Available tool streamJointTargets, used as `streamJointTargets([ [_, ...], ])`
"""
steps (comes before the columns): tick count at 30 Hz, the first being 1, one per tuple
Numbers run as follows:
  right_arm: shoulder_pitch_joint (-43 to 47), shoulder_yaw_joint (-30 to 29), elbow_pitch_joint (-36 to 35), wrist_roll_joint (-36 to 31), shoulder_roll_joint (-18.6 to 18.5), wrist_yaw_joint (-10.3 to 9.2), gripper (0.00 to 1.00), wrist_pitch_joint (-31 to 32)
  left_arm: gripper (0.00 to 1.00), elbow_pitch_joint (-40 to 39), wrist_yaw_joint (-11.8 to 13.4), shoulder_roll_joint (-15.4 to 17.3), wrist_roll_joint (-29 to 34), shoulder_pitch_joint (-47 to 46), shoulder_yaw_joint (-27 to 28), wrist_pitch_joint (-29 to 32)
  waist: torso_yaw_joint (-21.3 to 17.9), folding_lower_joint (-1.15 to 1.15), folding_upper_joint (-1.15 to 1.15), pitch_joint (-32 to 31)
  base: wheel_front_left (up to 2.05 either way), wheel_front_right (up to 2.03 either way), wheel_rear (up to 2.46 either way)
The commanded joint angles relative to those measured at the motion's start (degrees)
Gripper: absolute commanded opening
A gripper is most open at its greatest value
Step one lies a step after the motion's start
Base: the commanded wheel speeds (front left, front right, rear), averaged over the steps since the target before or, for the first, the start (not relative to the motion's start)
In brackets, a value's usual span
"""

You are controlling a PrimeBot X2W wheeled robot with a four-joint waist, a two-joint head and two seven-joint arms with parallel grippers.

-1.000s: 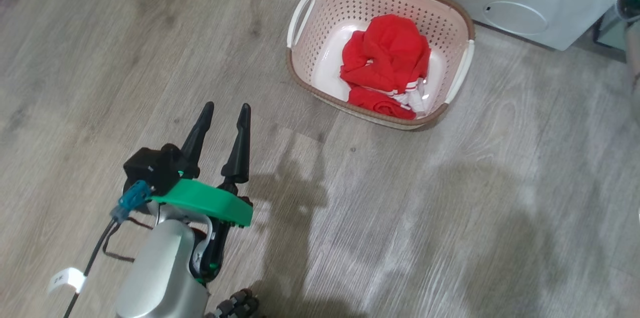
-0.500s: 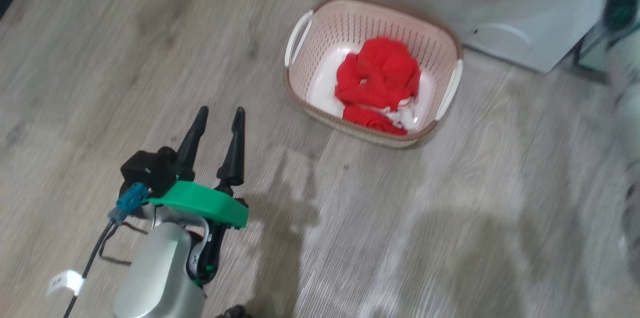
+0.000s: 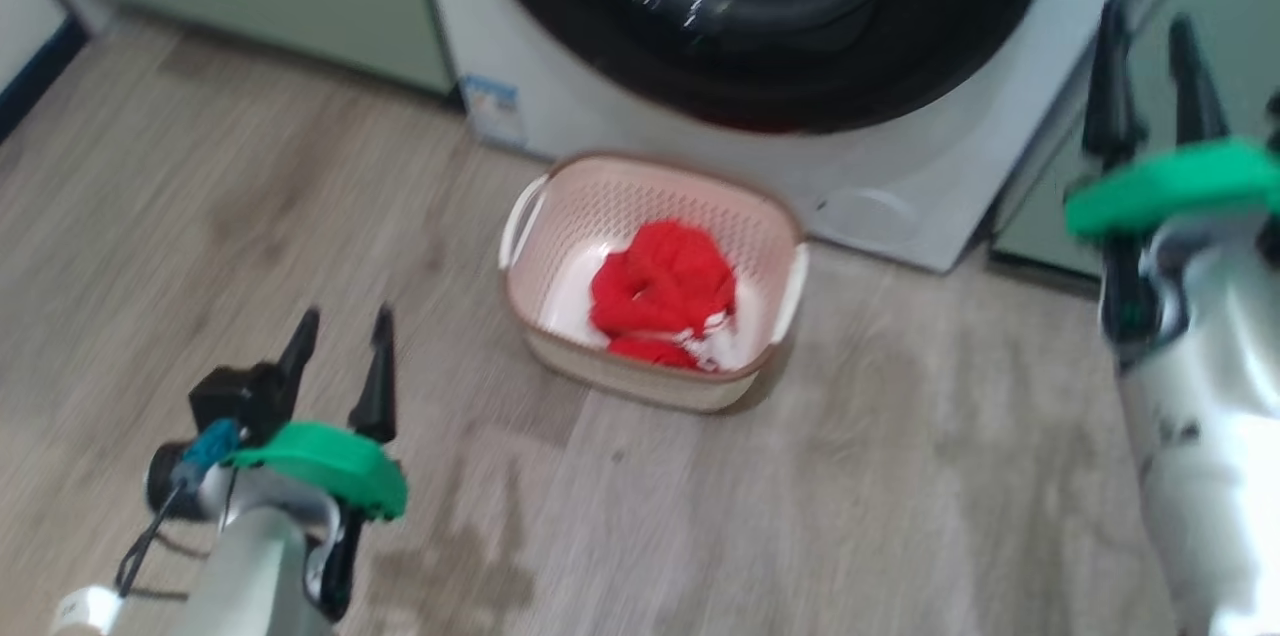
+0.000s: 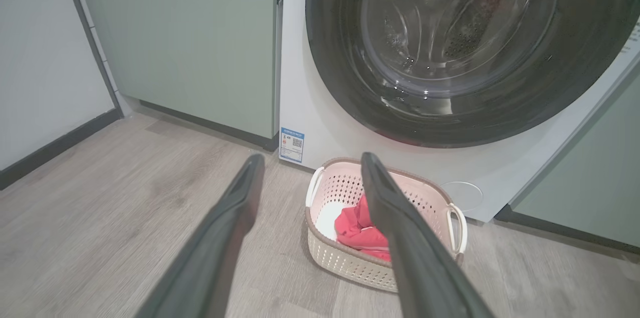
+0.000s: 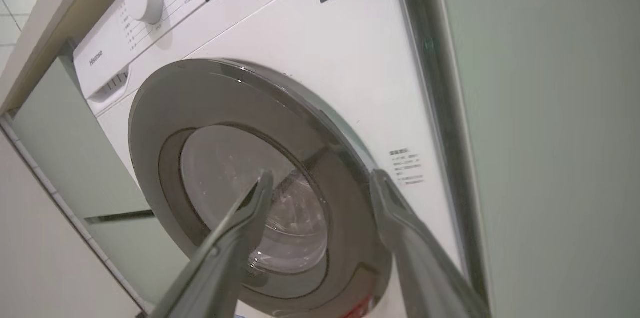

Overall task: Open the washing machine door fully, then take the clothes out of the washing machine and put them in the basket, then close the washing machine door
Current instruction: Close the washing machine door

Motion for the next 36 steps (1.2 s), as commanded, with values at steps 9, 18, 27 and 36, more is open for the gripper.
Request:
streamJointTargets([
  [9,16.66,-3.9,-15.51,-7.41,2.76,-0.04,1.0,-0.29,1.0,-0.08,-0.36,3.07,-0.26,-2.17,2.44,-0.38,-9.87,0.0,-0.01,-5.94,0.0,0.0,0.0],
  [18,29.25,-5.4,-24.89,-11.57,4.41,-0.04,1.0,-0.29,1.0,-1.23,-0.37,2.8,-1.83,-0.29,3.19,-0.38,-15.13,0.0,-0.01,-7.1,0.0,0.0,0.0],
  [27,37.26,-9.24,-27.18,-12.68,5.9,-0.04,1.0,-0.29,1.0,-0.59,-0.38,2.11,-0.63,1.36,0.98,-0.38,-15.88,0.0,-0.01,-8.43,0.0,0.0,0.0],
  [36,40.05,-12.18,-28.31,-13.29,6.73,-0.04,1.0,-0.29,1.0,1.24,-0.38,1.72,-0.03,0.4,-1.18,-0.38,-15.15,0.0,-0.01,-8.69,0.0,0.0,0.0],
])
